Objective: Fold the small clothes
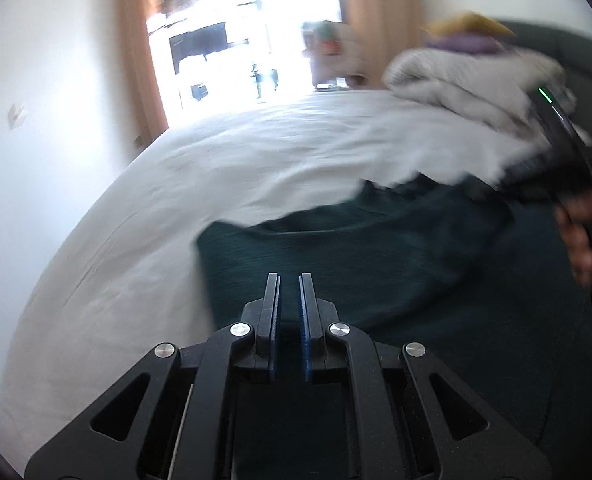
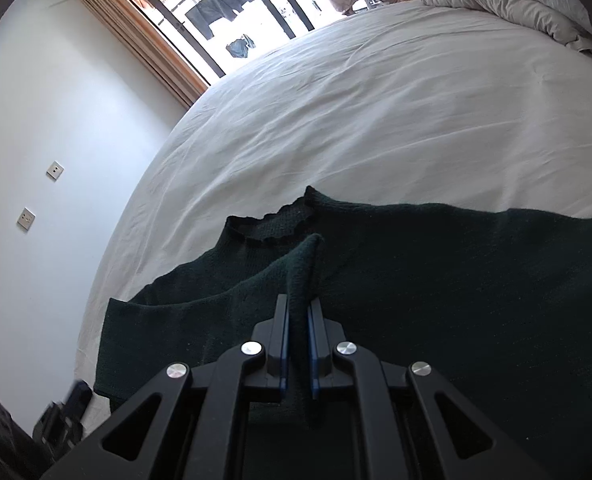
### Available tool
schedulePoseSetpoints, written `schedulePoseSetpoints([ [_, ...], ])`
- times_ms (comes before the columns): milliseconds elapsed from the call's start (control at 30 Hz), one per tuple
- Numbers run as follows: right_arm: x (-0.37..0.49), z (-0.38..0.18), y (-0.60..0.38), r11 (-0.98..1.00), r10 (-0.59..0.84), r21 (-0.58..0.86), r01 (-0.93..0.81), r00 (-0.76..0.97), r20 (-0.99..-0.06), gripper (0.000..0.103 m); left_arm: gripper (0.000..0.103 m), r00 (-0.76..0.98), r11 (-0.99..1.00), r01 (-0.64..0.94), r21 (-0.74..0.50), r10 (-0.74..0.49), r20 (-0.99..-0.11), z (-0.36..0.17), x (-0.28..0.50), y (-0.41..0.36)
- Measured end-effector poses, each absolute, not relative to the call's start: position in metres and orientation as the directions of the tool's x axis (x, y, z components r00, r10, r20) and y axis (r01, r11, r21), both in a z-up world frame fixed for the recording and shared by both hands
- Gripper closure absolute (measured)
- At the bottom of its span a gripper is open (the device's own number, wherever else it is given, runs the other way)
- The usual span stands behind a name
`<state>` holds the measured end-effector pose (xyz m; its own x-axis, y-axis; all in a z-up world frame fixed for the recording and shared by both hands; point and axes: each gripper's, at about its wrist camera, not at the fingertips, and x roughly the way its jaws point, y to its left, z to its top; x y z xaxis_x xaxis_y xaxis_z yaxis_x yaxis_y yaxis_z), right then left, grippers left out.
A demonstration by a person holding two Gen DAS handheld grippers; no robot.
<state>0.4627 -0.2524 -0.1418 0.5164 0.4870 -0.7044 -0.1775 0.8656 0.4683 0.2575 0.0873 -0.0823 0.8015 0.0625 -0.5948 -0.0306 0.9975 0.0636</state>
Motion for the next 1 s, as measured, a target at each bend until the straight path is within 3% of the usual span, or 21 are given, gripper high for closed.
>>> schedulePoseSetpoints([
  [167,0.469,-0.148,-0.256,0.874,0.464,0.467,-0.135,0.52,-0.717,0.094,0.095,0.759,0.987,-0.141,-0.082,0.054,-0.649,-0.087,0.266,0.153],
  [333,0.474,-0.165,-0.26,0.878,0.446,0.473,-0.08,0.496,-0.745,0.094,0.095,0.763,0.982,-0.137,-0.133,0.019,-0.646,-0.081,0.277,0.169],
  [733,0.477,-0.183,-0.274,0.864,0.441,0.503,-0.004,0.485,-0.755,0.094,0.095,0.615,0.999,-0.036,0.03,0.046,-0.787,-0.142,0.33,0.102],
  [867,0.47,-0.184,-0.278,0.848,0.461,0.53,0.015,0.475,-0.75,0.085,0.095,0.624,0.999,-0.031,0.025,0.039,-0.781,-0.148,0.327,0.102],
  [933,0.464,-0.184,-0.279,0.841,0.474,0.54,0.02,0.455,-0.754,0.071,0.095,0.623,0.999,-0.028,0.028,0.04,-0.781,-0.15,0.327,0.102],
  [1000,0.456,-0.183,-0.276,0.831,0.497,0.556,0.004,0.443,-0.746,0.065,0.095,0.625,0.999,-0.026,0.038,0.045,-0.78,-0.151,0.326,0.101],
])
